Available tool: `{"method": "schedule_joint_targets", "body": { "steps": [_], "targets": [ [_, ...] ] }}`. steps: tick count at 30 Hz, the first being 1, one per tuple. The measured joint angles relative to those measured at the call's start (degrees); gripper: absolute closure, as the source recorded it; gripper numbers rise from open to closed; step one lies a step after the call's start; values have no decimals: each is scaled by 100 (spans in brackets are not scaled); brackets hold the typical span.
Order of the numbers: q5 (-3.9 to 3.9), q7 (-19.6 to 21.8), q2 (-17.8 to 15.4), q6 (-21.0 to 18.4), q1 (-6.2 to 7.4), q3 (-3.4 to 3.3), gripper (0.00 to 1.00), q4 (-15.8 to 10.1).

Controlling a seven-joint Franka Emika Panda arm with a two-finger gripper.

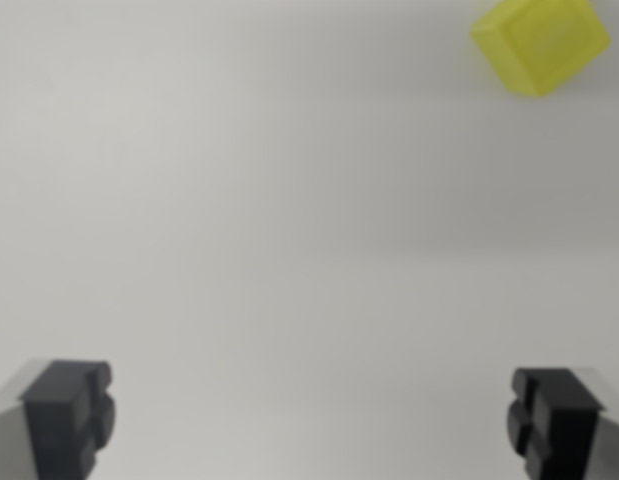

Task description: Pick yellow cube

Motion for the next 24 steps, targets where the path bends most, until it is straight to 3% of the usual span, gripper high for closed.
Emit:
{"method": "schedule_joint_targets", "body": {
  "steps": [6,24],
  "targets": [
    [0,-32,8,11,-5,0,0,1],
    [-4,-707,323,405,-186,-1,0,-16]
  ]
}}
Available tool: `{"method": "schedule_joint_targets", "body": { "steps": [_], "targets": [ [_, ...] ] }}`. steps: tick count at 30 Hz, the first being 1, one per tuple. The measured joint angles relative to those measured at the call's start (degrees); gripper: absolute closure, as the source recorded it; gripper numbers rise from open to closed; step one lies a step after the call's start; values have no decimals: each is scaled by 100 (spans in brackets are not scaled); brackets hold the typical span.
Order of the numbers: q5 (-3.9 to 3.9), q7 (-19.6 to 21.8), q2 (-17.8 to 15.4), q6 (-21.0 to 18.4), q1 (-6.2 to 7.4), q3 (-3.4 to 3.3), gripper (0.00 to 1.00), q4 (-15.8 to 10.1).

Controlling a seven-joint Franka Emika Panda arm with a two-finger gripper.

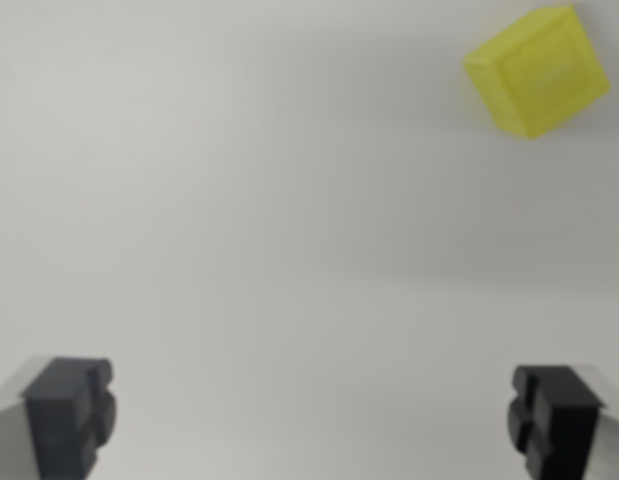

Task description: Pick yellow cube

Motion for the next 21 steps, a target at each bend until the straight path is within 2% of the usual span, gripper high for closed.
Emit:
{"method": "schedule_joint_targets", "body": {
  "steps": [21],
  "targets": [
    [0,-807,428,459,-215,0,0,37]
  ]
}}
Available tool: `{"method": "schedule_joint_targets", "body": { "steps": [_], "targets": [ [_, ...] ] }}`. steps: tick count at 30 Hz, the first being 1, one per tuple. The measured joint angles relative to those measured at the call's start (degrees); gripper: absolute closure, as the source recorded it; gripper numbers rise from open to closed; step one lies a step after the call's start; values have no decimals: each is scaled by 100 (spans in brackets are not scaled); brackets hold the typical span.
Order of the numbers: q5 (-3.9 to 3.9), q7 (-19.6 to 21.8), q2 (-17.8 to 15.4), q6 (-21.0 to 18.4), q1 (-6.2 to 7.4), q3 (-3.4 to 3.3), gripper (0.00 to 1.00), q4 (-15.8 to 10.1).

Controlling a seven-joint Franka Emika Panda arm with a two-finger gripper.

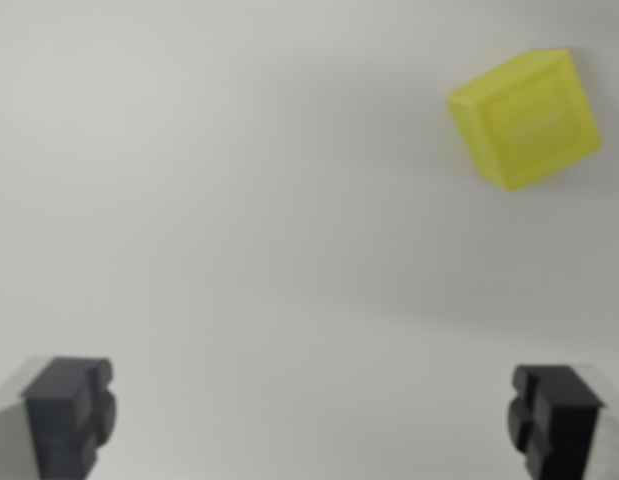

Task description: Pick yellow cube

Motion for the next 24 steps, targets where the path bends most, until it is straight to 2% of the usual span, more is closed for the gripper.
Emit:
{"method": "schedule_joint_targets", "body": {
  "steps": [24],
  "targets": [
    [22,-937,546,473,-238,1,0,150]
  ]
}}
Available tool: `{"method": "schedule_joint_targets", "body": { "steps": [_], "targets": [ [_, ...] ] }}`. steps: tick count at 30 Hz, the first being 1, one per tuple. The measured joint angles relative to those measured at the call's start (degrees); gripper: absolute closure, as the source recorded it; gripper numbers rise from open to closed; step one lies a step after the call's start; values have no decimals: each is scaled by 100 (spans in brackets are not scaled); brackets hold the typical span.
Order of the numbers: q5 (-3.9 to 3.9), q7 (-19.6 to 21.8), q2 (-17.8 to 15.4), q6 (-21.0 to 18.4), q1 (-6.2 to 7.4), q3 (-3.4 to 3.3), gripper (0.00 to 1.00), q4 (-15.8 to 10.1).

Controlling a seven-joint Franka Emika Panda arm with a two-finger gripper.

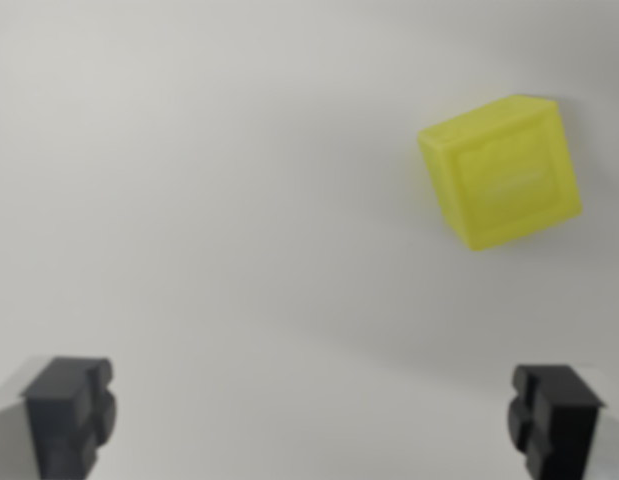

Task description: Pick yellow cube

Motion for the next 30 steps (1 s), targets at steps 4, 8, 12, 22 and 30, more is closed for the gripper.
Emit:
{"method": "schedule_joint_targets", "body": {
  "steps": [4,8,12,22,30],
  "targets": [
    [7,-159,97,72,-39,0,0,35],
    [15,-315,193,142,-77,0,0,76],
    [24,-474,294,210,-116,0,0,117],
    [49,-870,548,371,-209,1,0,238],
    [72,-1189,756,490,-283,2,0,350]
  ]
}}
